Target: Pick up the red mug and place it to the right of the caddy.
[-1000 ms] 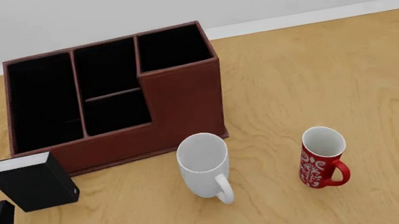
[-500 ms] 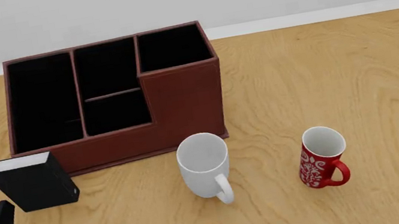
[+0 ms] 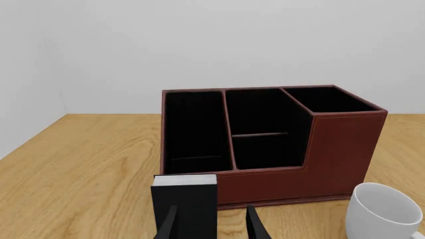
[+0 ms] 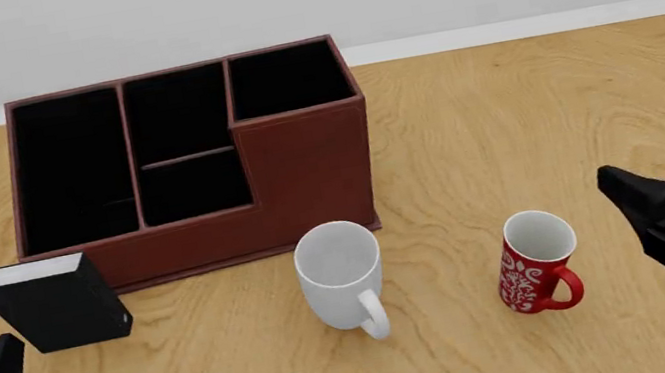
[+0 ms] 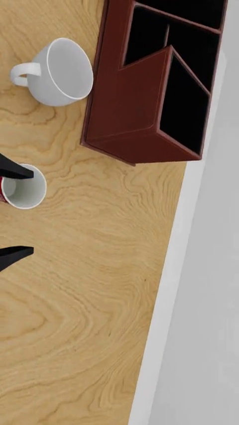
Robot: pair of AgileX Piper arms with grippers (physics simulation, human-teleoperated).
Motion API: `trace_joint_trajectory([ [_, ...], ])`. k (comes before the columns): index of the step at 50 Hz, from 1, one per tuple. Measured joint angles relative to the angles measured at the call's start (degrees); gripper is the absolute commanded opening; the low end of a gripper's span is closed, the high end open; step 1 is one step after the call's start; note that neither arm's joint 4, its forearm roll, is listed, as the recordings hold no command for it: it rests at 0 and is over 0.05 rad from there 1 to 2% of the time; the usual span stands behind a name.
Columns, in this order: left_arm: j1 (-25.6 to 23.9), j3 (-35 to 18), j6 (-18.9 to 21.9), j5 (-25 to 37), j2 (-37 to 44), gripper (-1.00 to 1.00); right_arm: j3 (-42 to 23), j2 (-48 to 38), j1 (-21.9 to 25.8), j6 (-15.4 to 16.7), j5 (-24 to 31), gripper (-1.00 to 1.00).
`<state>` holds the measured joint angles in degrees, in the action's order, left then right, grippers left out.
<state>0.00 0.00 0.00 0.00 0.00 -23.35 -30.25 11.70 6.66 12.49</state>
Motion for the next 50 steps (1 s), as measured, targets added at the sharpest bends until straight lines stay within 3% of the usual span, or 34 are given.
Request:
trace_joint_trajectory([
  [25,0.0,0.0,0.0,0.0,0.0,1.0,6.32,-4.92,2.72,-2.06,-0.38,1.0],
  [50,0.0,0.0,0.0,0.0,0.0,1.0,12.91,-11.22,3.3,-4.31,-7.59,1.0],
])
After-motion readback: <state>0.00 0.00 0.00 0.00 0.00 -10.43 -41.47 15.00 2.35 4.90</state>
